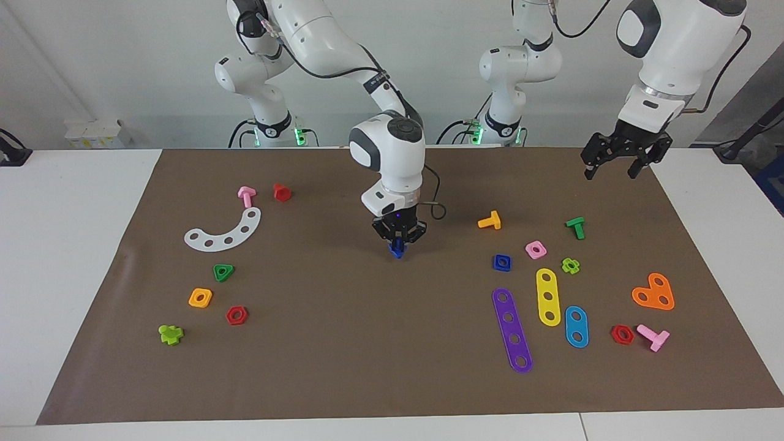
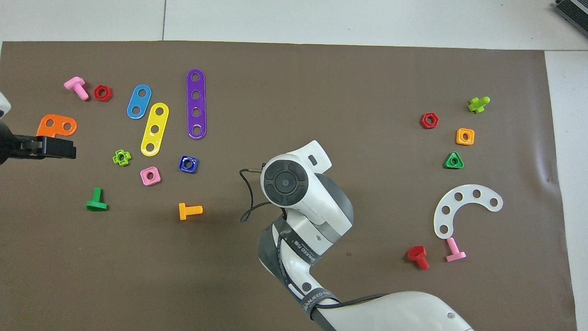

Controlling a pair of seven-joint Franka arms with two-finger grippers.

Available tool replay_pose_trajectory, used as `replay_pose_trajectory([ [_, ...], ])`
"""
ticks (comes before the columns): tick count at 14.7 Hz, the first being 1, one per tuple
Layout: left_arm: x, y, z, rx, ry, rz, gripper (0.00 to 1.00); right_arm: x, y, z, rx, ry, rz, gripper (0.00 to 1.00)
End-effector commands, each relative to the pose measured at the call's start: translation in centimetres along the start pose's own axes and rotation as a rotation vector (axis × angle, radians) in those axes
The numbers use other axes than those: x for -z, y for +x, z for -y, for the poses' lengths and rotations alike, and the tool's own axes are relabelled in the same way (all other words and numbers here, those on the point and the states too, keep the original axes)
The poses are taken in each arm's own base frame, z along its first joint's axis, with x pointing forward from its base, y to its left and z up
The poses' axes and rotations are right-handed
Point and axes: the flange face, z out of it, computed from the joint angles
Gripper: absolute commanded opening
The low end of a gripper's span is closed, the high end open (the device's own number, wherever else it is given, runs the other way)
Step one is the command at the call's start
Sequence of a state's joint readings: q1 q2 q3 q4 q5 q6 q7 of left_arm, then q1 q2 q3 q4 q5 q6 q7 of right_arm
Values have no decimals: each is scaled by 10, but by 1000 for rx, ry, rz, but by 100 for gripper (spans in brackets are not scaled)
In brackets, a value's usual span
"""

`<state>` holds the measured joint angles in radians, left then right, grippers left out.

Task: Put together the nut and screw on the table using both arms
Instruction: 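Carry the blue screw to the table centre and set it down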

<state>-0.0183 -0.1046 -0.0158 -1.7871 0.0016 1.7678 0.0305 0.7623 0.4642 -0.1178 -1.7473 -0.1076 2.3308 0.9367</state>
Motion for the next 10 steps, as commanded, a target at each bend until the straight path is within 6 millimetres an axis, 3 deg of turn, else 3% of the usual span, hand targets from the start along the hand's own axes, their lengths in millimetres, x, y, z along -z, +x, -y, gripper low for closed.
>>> replay_pose_trajectory([
  [1, -3, -4, -4, -11, -11, 2, 100, -5, -1, -7, -10, -1, -22, 0],
  [2, -2, -4, -6, -15, -11, 1, 100, -11, -4, -9, -25, 7, -27, 0],
  [3, -5, -5, -6, -16, -11, 4, 100, -11, -5, -9, -33, 8, -26, 37],
  [4, -8, -6, -5, -16, -12, 2, 100, -9, -5, -8, -39, 10, -27, 99],
  [5, -10, -7, -4, -14, -10, 5, 100, -2, -1, -9, -45, 17, -33, 100],
  [8, -16, -4, -6, -15, -14, 14, 100, 46, 13, -22, -71, 31, -44, 100],
  [10, -26, 0, -12, -24, -15, 31, 98, 87, 42, -56, -110, 36, -58, 100],
])
